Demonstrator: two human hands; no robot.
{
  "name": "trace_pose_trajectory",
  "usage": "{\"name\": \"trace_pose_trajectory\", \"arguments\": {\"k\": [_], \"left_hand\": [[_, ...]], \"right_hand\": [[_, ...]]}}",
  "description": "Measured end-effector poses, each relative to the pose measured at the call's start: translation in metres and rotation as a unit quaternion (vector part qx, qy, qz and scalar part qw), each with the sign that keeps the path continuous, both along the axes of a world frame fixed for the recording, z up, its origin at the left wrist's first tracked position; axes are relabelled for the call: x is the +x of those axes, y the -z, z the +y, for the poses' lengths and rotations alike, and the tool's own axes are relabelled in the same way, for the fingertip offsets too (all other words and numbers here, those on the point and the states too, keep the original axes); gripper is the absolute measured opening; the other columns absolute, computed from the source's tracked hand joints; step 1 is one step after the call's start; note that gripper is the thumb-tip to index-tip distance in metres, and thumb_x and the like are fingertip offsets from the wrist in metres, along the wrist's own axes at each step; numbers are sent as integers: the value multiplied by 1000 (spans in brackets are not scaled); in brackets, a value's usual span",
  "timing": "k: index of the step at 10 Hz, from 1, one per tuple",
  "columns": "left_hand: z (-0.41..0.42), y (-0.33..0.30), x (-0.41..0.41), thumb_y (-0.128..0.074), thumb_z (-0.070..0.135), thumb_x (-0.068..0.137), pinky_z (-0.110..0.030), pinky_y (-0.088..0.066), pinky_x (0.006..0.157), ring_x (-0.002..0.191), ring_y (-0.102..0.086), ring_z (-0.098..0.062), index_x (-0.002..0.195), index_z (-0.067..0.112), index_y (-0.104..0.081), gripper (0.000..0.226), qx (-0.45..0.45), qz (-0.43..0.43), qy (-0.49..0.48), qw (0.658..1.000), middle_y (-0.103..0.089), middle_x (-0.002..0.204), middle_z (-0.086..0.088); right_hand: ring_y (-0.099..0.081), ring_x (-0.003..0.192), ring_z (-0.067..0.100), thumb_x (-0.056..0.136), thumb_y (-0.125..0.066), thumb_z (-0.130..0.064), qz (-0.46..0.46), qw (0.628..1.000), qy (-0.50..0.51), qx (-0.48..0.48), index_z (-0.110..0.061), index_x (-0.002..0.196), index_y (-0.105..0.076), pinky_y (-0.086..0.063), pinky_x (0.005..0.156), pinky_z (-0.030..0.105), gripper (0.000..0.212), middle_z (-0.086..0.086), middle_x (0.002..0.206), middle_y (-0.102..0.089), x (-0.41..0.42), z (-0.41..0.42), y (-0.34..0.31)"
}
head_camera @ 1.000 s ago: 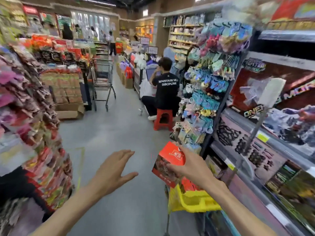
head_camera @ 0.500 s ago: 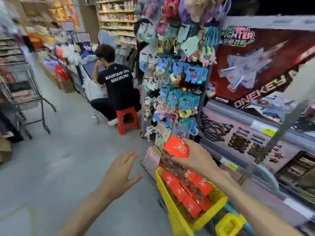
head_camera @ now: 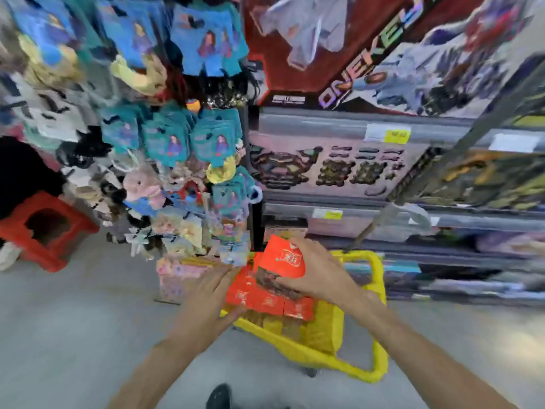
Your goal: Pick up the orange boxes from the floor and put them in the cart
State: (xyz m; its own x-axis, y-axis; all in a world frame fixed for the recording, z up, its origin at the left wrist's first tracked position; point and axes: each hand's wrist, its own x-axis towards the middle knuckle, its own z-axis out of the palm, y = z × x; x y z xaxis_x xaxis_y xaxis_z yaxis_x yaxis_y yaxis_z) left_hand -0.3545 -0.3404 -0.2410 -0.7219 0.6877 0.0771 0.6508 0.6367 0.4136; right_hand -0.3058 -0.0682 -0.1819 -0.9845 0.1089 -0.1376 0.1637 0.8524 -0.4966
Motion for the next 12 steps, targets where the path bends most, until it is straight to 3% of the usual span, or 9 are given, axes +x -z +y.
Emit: {"name": "trace_pose_trajectory", "arguments": {"k": [1, 2, 3, 4, 6, 8, 9, 10, 12], "left_hand": [[10, 42, -21, -50, 57, 92, -44, -32, 112, 137, -41, -25, 149, 19, -35, 70, -15, -3, 67, 998, -44, 148, -3], [17, 81, -34, -42, 60, 95, -38, -24, 114, 138, -40, -22, 148, 16, -39, 69, -26, -18, 105, 994, -43, 151, -2], [21, 127, -44, -42, 62, 96, -40, -22, 117, 146, -28, -17, 152, 21, -32, 69, -23, -55, 116, 991, -32, 157, 4], [24, 163, -52, -37, 63, 97, -41, -23, 116, 148, -19, -14, 153, 25, -29, 69, -25, -64, 108, 992, -29, 158, 8], [29, 219, -64, -41, 57, 95, -44, -29, 116, 147, -24, -14, 152, 24, -33, 67, -43, -101, 104, 989, -35, 154, 7], [34, 253, -67, -43, 51, 94, -38, -24, 117, 146, -25, -14, 150, 19, -36, 65, -51, -130, 108, 984, -36, 154, 4], [40, 254, -67, -45, 48, 94, -32, -21, 118, 144, -28, -14, 150, 18, -37, 64, -40, -140, 99, 984, -37, 153, 4], [49, 245, -70, -45, 47, 94, -34, -24, 117, 144, -29, -14, 150, 18, -36, 63, -42, -141, 100, 984, -38, 153, 3], [57, 209, -78, -39, 51, 96, -34, -20, 119, 147, -23, -13, 151, 19, -33, 64, -60, -119, 118, 984, -31, 157, 5]], "right_hand": [[-45, 122, 10, 65, -64, -83, -10, 999, 50, -8, -29, 139, -40, -38, 93, 26, 95, -9, 129, -45, 11, 2, 41], [-44, 126, 18, 54, -50, -96, -37, 996, 82, -8, -25, 139, -42, -42, 105, 38, 111, -6, 132, -47, 16, 7, 94], [-48, 118, 26, 58, -66, -78, -52, 996, 49, 49, -22, 134, -48, -44, 100, 48, 96, -3, 127, -56, 15, 18, 162], [-47, 116, 24, 58, -73, -73, -40, 992, 6, 116, -24, 135, -45, -44, 99, 47, 95, -5, 125, -59, 11, 27, 222], [-46, 127, 31, 65, -79, -54, -93, 985, -16, 141, -14, 138, -47, -43, 100, 51, 89, 6, 134, -55, -8, 39, 305], [-30, 141, 30, 71, -82, -45, -118, 983, -4, 139, -13, 152, -32, -33, 111, 52, 100, 7, 153, -37, -21, 47, 328], [-38, 133, 34, 67, -86, -42, -77, 987, -9, 140, -10, 149, -37, -43, 104, 53, 101, 13, 144, -42, -16, 47, 326], [-39, 126, 30, 67, -88, -39, -64, 988, 1, 138, -14, 149, -35, -45, 103, 46, 101, 13, 138, -41, -12, 45, 319], [-42, 123, 30, 69, -83, -52, -73, 988, 25, 135, -17, 148, -35, -45, 102, 46, 99, 9, 139, -42, -4, 48, 291]]}}
